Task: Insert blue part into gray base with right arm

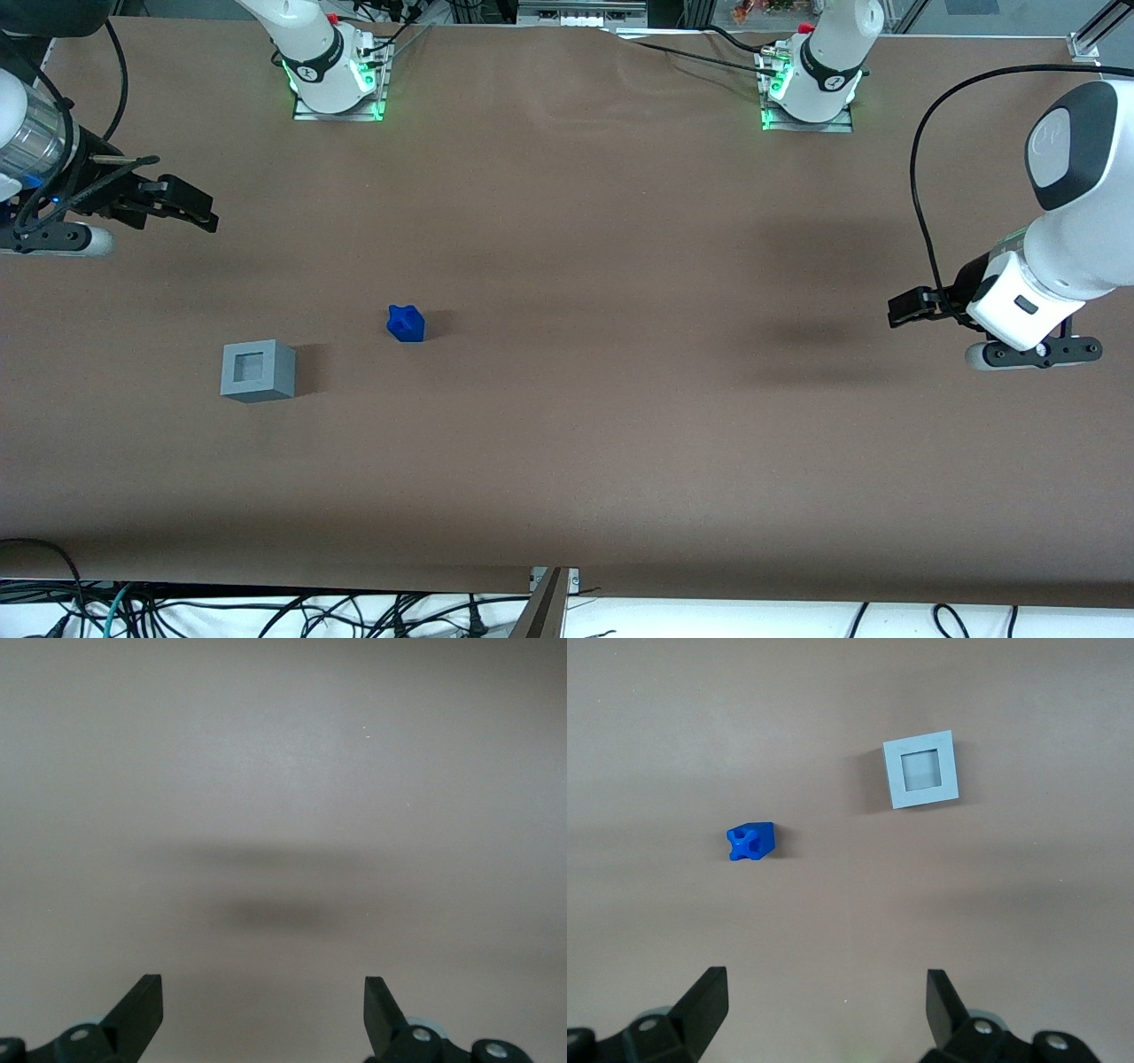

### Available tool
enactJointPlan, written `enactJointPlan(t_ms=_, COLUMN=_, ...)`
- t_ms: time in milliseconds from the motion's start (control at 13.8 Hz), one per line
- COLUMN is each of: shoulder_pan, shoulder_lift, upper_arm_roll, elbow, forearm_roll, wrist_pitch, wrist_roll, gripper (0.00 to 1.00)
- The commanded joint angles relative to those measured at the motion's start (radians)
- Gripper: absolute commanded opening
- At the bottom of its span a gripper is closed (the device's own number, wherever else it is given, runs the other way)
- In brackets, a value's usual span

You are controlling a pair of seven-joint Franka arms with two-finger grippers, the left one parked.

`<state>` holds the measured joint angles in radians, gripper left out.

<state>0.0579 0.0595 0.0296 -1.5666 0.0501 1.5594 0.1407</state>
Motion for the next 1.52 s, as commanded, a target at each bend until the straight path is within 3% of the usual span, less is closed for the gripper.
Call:
enactJointPlan(t_ms=0, shoulder_pan=0.002, shoulder_lift=-0.004, upper_arm_roll=0.000, elbow=0.016, forearm_roll=-0.009, wrist_pitch=-0.016, wrist_roll=0.007, gripper=0.99)
enactJointPlan(t_ms=725, shoulder_pan=0.007, shoulder_lift=0.014, upper_arm_roll=0.009, elbow=-0.001, forearm_roll=-0.003, wrist_pitch=0.034, wrist_roll=0.007, gripper=0.99)
enactJointPlan(t_ms=1159, shoulder_pan=0.019, shoulder_lift=0.017, upper_arm_roll=0.113, elbow=-0.287, forearm_roll=0.002, wrist_pitch=0.402, wrist_roll=0.088, gripper=0.99)
enactJointPlan(t_ms=1449, shoulder_pan=0.037, shoulder_lift=0.150, upper_arm_roll=0.180, elbow=-0.431, forearm_roll=-0.001, wrist_pitch=0.735, wrist_roll=0.202, gripper=0.99)
